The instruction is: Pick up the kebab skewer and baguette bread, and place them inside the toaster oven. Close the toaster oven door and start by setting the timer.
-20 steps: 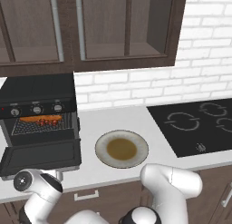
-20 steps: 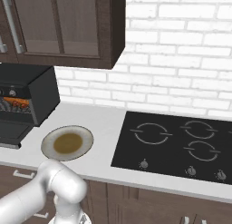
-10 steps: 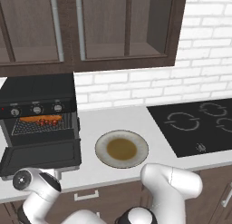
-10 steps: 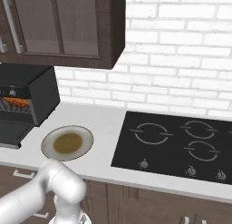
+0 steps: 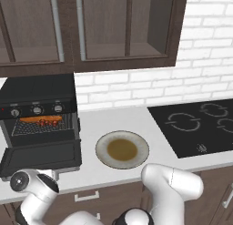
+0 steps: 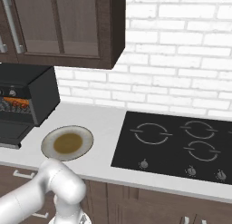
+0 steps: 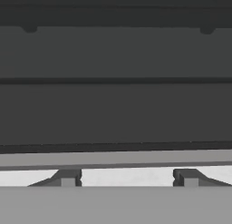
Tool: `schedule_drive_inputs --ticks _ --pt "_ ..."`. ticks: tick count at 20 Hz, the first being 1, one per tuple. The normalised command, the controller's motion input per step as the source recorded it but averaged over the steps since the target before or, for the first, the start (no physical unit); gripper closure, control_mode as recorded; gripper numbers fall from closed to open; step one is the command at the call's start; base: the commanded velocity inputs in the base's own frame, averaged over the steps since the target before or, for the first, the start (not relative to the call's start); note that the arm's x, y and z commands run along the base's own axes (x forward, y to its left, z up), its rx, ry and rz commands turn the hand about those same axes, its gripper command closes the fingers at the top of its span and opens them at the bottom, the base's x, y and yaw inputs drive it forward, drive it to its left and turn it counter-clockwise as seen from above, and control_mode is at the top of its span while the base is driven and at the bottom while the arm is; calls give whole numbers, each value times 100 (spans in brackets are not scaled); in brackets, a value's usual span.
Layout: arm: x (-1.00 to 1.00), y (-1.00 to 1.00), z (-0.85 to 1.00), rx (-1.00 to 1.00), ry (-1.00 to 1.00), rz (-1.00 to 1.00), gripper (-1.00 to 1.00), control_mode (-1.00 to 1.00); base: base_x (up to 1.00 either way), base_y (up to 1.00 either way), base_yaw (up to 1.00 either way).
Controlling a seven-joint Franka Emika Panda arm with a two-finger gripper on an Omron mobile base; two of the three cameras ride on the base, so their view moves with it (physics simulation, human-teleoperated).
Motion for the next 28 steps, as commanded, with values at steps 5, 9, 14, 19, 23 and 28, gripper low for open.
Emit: schedule_drive_inputs --ticks 5,9,14,19,23,28 --pt "23 0 -11 0 0 0 -100 -100 0 0 0" --pt "20 0 0 0 0 0 -100 -100 0 0 0" --pt "32 0 14 0 -2 0 -100 -100 0 0 0" --pt "22 0 39 0 -1 -3 -100 -100 0 0 0" --pt "22 -1 61 0 0 -5 -100 -100 0 0 0" --pt "18 -5 72 0 -3 -6 -100 -100 0 0 0"
